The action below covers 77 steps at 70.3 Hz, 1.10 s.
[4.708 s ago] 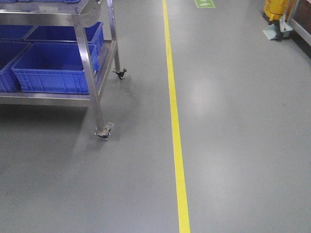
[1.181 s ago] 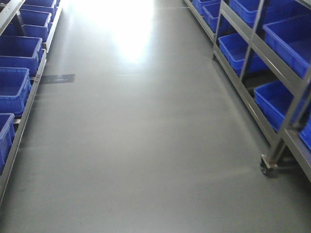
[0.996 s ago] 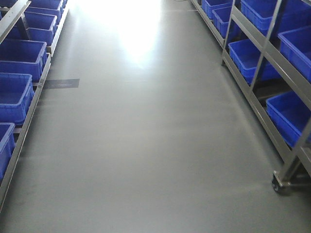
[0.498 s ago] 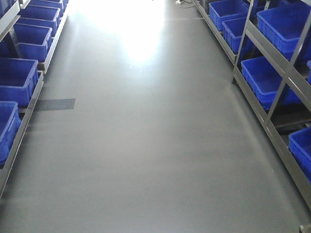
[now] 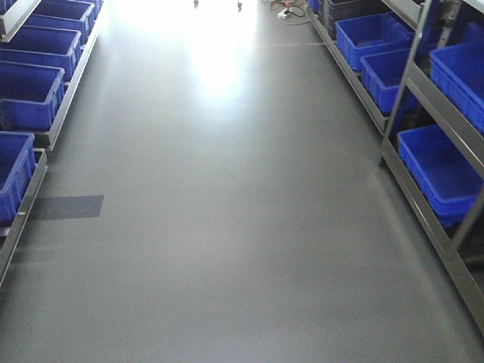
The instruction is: Pour parts from conveyor to right shelf
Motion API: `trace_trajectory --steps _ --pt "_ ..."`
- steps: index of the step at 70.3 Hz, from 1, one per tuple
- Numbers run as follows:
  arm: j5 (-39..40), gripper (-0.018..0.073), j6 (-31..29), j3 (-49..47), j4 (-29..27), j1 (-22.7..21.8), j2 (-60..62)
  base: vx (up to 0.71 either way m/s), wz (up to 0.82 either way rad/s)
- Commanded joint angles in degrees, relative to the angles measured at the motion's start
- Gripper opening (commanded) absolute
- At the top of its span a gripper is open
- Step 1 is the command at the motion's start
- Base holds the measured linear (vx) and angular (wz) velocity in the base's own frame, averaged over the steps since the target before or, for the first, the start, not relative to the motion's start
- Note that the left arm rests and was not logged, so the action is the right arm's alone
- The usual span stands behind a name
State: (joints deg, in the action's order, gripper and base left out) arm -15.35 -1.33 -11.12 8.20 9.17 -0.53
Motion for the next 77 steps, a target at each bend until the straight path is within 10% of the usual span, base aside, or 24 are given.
trace_trajectory --steps 1,77 --pt "4.9 -0.0009 -0.7 -1.7 0.6 -0.2 -0.9 0.64 0.15" --pt "4.9 -0.0009 -0.7 -1.7 0.6 -0.2 -0.9 0.55 0.22"
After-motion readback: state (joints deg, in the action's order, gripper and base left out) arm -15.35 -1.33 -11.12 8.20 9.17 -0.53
